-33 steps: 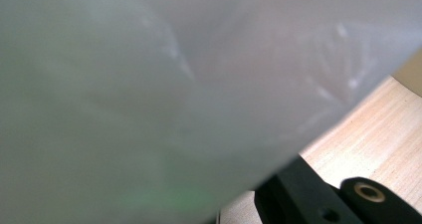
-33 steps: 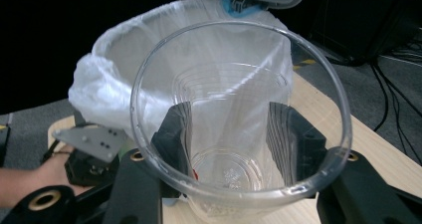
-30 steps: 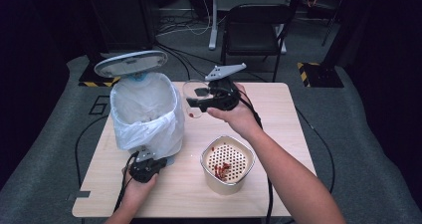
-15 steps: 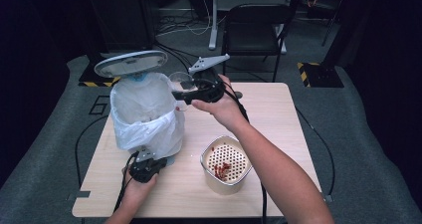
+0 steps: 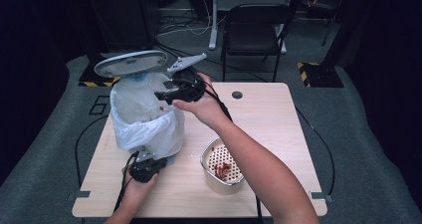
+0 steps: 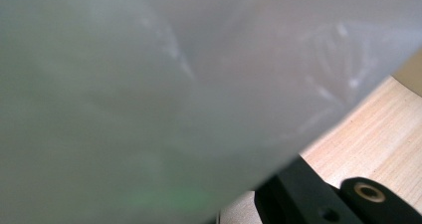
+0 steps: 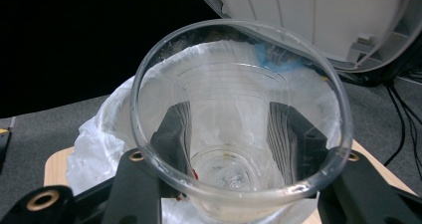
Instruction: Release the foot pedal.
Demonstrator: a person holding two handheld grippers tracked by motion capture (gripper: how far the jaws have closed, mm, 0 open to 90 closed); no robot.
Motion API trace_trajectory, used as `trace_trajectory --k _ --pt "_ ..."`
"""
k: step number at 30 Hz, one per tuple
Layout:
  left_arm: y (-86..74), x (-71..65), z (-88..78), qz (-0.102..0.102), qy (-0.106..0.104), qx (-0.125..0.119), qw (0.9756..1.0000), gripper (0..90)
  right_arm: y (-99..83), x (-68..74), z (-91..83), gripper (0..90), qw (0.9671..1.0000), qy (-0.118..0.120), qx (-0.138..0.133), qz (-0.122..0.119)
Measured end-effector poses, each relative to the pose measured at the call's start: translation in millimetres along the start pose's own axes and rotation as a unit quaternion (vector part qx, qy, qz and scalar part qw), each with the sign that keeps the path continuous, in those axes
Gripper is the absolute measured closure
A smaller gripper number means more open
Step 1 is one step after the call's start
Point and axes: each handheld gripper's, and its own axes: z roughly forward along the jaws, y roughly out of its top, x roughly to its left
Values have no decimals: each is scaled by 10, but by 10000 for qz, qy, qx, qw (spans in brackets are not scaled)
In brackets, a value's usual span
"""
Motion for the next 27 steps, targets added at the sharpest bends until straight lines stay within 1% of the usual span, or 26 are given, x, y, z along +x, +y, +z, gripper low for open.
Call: trace_trajectory --k 1,2,4,8,9,10,11,12,16,17,18,19,20,21,22,23,24,25,26,27 --pt "0 -1 0 -6 5 2 10000 900 3 6 12 524 10000 0 8 -3" --pt "4 1 -9 14 1 62 10000 900 8 13 32 523 10000 25 7 -12" --pt "5 2 -8 19 -8 51 10000 900 13 23 59 522 10000 31 -2 -30" --pt "5 2 -9 23 -5 57 10000 900 24 39 122 521 10000 37 2 14" --pt "8 13 -9 97 -53 79 9999 900 26 42 141 521 10000 31 -5 14" --pt "7 10 -11 86 -44 74 9999 900 27 42 155 520 10000 48 -3 18" --pt "4 -1 -8 3 12 43 10000 900 28 47 181 518 10000 60 -8 44" --pt "3 -1 -8 -4 16 48 10000 900 28 53 210 518 10000 48 -1 41" --pt "4 3 -9 29 -7 54 10000 900 26 67 297 506 10000 19 -19 60" --pt "8 14 -10 111 -54 80 9999 900 25 72 323 494 10000 20 -26 75" --pt "8 15 -12 122 -51 83 9999 900 23 74 347 450 10000 27 -45 65" --pt "6 8 -11 69 -29 67 9999 900 17 79 373 364 9999 56 -78 67" --pt "7 15 -12 116 -53 84 9999 900 14 81 390 297 9999 45 -92 68" --pt "7 16 -12 121 -55 83 9999 900 9 80 413 228 9999 27 -96 101" --pt "7 16 -12 125 -58 83 9999 900 4 87 431 155 9997 12 -45 234" --pt "1 9 0 89 -14 15 10000 900 -3 83 449 133 9996 11 -8 296" --pt "7 15 -12 111 -52 86 9999 900 -10 83 460 131 9995 55 25 319" --pt "3 12 -4 95 -34 32 9999 900 -15 85 464 123 9994 130 58 306" --pt "-3 0 6 19 12 -23 10000 900 -19 94 466 105 9995 133 80 277" --pt "-3 -5 2 -32 50 -13 10000 900 -20 101 458 104 9996 128 76 221"
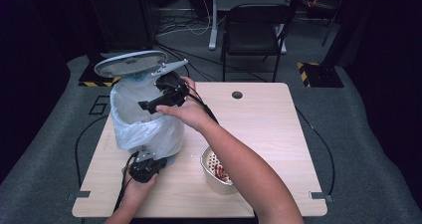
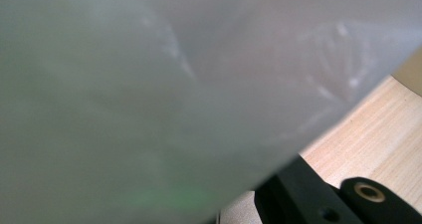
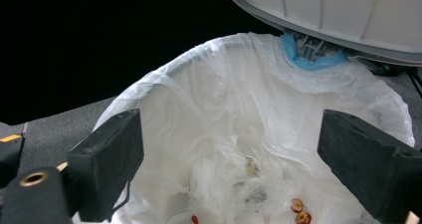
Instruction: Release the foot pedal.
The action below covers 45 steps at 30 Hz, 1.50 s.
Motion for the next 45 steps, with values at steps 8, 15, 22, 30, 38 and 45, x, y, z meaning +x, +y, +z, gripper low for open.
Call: trace_trajectory --k 8,15,22,30,38,45 --pt "8 6 -8 48 -50 56 10000 900 -32 56 -245 141 9997 -45 -175 -166" --pt "12 24 -6 110 -79 73 9999 900 -182 -31 -585 145 9993 -178 -314 -110" --pt "21 45 -16 107 -81 111 9998 900 -361 -154 -813 147 9988 -375 -316 29" --pt "34 59 -48 10 -253 138 9996 851 -521 -189 -997 157 9984 -517 -228 -28" --pt "79 55 -131 -79 -425 -103 9990 795 -710 -194 -1160 162 9979 -605 -240 40" --pt "105 -13 -180 6 -395 -17 9992 692 -906 -224 -1284 164 9968 -754 -262 90"
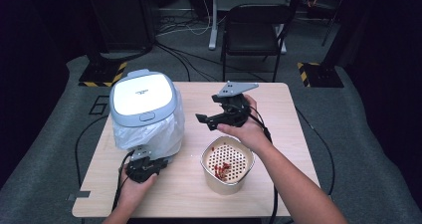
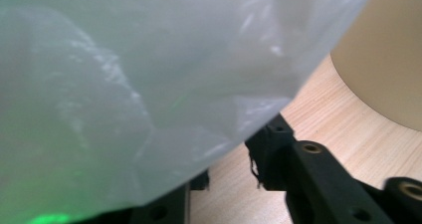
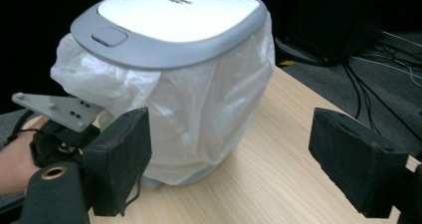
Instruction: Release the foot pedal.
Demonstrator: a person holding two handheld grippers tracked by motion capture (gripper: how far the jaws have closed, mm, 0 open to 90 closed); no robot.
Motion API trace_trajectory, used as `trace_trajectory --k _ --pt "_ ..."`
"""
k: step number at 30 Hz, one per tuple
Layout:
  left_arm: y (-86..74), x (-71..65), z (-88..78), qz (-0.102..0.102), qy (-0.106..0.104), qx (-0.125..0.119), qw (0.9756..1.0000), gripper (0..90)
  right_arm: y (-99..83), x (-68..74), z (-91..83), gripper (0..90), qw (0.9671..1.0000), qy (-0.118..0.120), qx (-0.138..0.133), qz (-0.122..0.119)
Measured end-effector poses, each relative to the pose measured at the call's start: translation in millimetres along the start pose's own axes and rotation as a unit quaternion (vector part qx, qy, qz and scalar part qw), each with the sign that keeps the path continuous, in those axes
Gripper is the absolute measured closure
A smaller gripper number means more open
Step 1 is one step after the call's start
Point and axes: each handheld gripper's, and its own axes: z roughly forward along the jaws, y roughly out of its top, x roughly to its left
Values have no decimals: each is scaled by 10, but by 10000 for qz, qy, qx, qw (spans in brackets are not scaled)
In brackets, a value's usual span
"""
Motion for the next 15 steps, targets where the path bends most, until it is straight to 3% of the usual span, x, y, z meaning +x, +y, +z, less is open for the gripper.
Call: trace_trajectory --k 5,6,10,15 --pt "36 -73 -36 70 51 96 9999 602 -145 -56 -137 172 9998 -149 22 132" --pt "55 -67 -62 182 77 231 9995 589 -182 -68 -159 172 9998 -177 44 102" --pt "83 -117 -115 166 59 208 9996 539 -342 -109 -275 172 9992 -339 137 139" --pt "56 -110 -283 84 41 111 9999 467 -530 -168 -490 169 9983 -509 -11 281"
